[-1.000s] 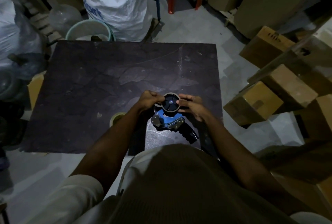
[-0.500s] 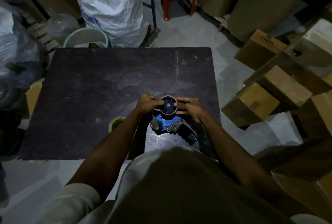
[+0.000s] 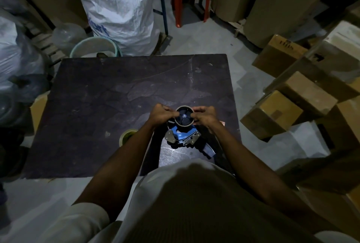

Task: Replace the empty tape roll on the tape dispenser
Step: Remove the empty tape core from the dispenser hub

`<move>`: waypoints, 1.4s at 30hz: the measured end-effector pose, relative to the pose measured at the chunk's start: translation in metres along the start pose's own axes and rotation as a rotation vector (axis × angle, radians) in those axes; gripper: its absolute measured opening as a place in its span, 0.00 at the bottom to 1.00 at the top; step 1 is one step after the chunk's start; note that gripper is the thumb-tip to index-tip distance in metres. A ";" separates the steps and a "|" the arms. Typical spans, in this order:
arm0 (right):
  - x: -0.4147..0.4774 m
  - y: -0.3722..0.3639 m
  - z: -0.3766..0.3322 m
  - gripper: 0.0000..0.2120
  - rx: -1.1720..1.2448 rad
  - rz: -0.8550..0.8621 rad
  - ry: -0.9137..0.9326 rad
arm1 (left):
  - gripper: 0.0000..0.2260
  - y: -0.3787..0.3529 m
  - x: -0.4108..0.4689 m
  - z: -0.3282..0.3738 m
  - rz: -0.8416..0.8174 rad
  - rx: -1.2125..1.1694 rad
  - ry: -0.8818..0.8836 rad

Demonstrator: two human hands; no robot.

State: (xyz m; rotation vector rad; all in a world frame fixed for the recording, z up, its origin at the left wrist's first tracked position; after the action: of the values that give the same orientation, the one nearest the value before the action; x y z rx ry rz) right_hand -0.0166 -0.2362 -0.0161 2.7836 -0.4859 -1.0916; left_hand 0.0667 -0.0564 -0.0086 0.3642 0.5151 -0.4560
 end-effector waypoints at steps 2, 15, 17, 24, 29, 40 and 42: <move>-0.002 0.000 -0.001 0.15 -0.006 0.009 -0.003 | 0.05 0.000 0.000 -0.001 0.010 0.011 0.003; 0.007 -0.014 -0.008 0.12 -0.280 0.249 0.000 | 0.09 -0.001 -0.002 -0.006 0.116 0.122 0.019; 0.006 -0.016 -0.009 0.11 -0.287 0.270 -0.007 | 0.11 0.000 -0.002 -0.005 0.149 0.139 0.028; -0.002 -0.022 -0.014 0.10 -0.348 0.336 0.032 | 0.26 -0.004 -0.003 -0.008 0.223 0.229 0.005; -0.004 -0.022 -0.019 0.11 -0.361 0.337 0.045 | 0.30 -0.001 -0.005 -0.008 0.241 0.224 0.022; -0.004 -0.017 -0.023 0.12 -0.459 0.200 0.093 | 0.10 0.008 -0.025 0.011 0.114 0.276 0.031; -0.005 -0.017 -0.024 0.14 -0.463 0.123 0.091 | 0.09 0.011 -0.027 0.011 0.099 0.303 0.012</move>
State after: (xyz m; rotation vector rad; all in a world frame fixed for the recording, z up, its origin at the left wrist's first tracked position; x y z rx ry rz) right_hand 0.0006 -0.2187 0.0012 2.3538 -0.3359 -0.9089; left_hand 0.0556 -0.0430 0.0172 0.6805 0.4373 -0.4370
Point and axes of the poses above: each hand's wrist, its own x-axis towards the middle knuckle, its own y-axis out of the back of the hand, z = x × y, the point moved 1 cm from there along x, towards the middle knuckle, and after that the axes turned 9 degrees about -x, right-handed, at the moved point
